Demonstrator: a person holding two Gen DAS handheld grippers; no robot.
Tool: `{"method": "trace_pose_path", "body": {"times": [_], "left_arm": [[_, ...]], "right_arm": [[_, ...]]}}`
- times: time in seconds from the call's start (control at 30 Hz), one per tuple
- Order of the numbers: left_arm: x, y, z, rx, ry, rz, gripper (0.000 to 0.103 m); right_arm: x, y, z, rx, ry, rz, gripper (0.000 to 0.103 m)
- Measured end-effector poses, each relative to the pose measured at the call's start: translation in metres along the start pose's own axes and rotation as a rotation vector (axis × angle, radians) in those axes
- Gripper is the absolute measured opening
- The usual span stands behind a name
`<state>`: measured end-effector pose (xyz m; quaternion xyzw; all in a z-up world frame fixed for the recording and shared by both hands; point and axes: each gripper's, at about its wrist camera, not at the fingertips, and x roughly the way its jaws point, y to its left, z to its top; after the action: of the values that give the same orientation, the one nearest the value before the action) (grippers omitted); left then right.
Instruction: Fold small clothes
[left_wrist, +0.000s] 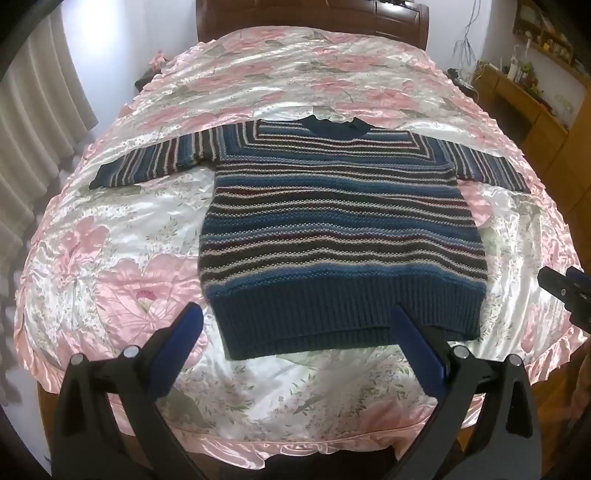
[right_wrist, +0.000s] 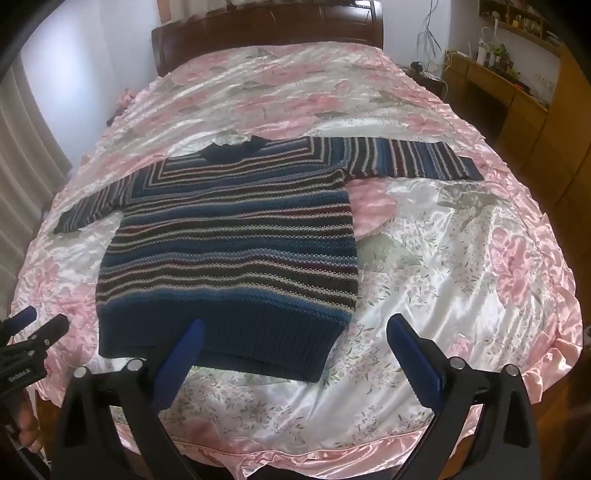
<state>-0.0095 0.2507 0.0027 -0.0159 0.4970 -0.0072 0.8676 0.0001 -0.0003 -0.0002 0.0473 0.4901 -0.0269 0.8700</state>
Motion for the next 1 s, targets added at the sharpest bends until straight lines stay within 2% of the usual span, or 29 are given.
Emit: {"method": "trace_pose_path", "body": {"times": [1.0], "left_arm": [[0.0031, 0.0014, -0.0001, 0.003, 0.003, 0.004, 0.100]], "right_arm": [[0.0051, -0.0020, -0.0017, 0.002, -0.005, 0.002, 0.099]]}}
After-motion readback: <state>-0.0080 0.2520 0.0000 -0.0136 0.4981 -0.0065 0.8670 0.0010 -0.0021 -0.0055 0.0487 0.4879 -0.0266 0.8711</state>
